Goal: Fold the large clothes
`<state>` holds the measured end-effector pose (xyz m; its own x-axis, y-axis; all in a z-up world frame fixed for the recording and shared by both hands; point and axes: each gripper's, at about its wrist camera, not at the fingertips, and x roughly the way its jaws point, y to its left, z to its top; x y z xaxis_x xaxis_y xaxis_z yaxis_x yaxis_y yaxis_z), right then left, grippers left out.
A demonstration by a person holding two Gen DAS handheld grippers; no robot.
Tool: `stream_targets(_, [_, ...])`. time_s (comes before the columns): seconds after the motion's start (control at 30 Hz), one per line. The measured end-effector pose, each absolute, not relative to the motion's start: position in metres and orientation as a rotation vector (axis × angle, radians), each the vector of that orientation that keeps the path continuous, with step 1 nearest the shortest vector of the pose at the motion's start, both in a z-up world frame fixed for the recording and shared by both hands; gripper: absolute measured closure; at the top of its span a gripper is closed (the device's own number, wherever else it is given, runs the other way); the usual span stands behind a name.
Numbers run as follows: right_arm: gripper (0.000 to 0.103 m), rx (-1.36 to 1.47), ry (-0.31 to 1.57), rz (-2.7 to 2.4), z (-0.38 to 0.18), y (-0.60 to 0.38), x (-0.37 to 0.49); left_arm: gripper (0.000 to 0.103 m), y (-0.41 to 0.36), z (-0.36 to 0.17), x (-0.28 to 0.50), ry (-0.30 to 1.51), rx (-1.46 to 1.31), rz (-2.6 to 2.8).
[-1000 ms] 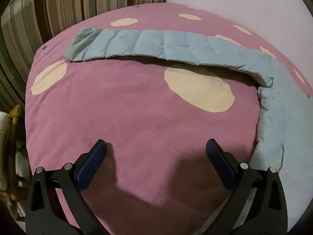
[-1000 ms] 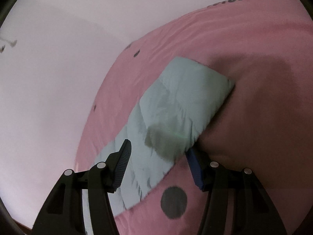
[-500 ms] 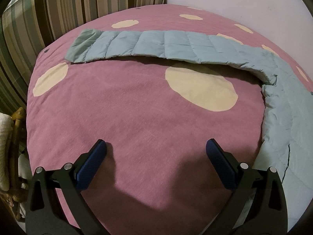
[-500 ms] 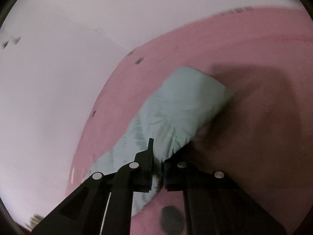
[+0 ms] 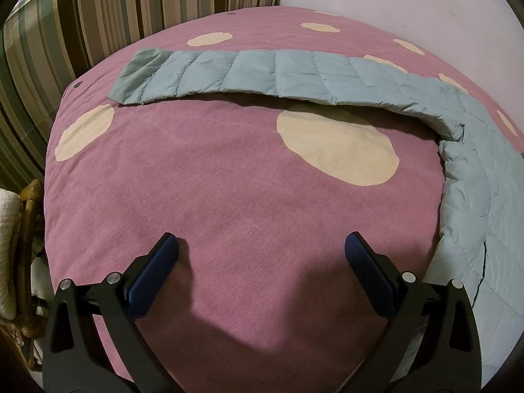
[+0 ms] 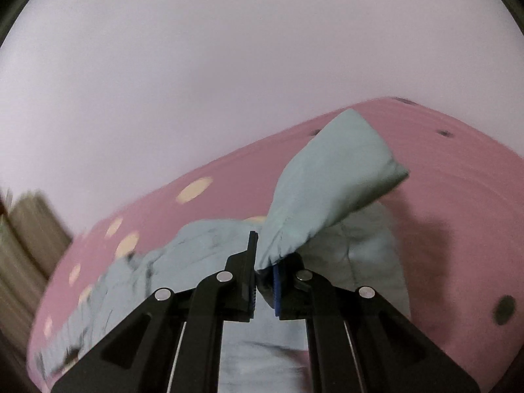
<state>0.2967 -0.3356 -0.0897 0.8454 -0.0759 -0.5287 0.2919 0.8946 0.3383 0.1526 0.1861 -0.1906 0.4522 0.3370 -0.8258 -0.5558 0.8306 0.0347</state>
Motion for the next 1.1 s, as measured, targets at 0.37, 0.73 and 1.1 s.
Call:
stream_targets(0.37, [0.096,0.101,0.699,0.051,-0.107,-0.141,0.373,0.002,0.187,-0.192,0.152,0.950,-0.266,0.555])
stream_targets(0.73, [0.092,-0.101,0.890,0.123,-0.172,-0.069,0.376,0.002,0.188,-0.192,0.152,0.950,-0.265,0.555])
stream_targets(1.1, [0.053,-0.021,0.837,0.265,-0.148,-0.079,0.347,0.002,0.187,-0.193,0.151,0.953,-0.261,0.559])
